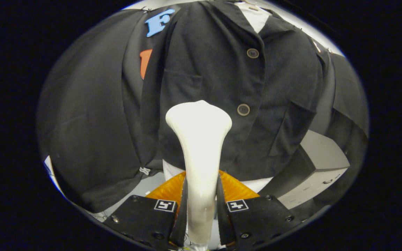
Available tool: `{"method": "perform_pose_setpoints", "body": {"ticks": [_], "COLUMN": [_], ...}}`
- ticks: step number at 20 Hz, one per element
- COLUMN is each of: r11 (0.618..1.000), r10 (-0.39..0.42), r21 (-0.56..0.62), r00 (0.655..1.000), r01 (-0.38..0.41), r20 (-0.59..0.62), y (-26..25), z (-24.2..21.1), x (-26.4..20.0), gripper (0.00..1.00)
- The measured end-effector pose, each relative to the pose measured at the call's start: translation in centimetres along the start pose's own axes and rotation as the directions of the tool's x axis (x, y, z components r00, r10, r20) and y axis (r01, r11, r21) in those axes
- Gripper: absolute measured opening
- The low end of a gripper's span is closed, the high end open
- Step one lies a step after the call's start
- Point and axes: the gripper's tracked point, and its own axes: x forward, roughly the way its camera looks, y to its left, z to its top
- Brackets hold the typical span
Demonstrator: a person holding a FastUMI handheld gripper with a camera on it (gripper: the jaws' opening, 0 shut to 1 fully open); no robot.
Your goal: Iron the clothes twice with a garment steamer, once on the left side and once on the right side.
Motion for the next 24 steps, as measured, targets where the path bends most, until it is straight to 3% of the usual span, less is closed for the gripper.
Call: {"method": "perform_pose_setpoints", "body": {"ticks": [12, 17, 24], "r11": [0.999, 1.0, 0.997], "r10": [0.002, 0.015, 0.024], "r21": [-0.033, 0.007, 0.077], "r00": [0.992, 0.992, 0.999], "r01": [-0.006, -0.015, -0.021], "r20": [-0.125, -0.124, -0.045], "y": [0.5, 0.3, -3.9], "z": [-8.4, -7.9, -4.1], "x": [2.9, 2.5, -2.4], "gripper": [0.4, 0.4, 0.4]}}
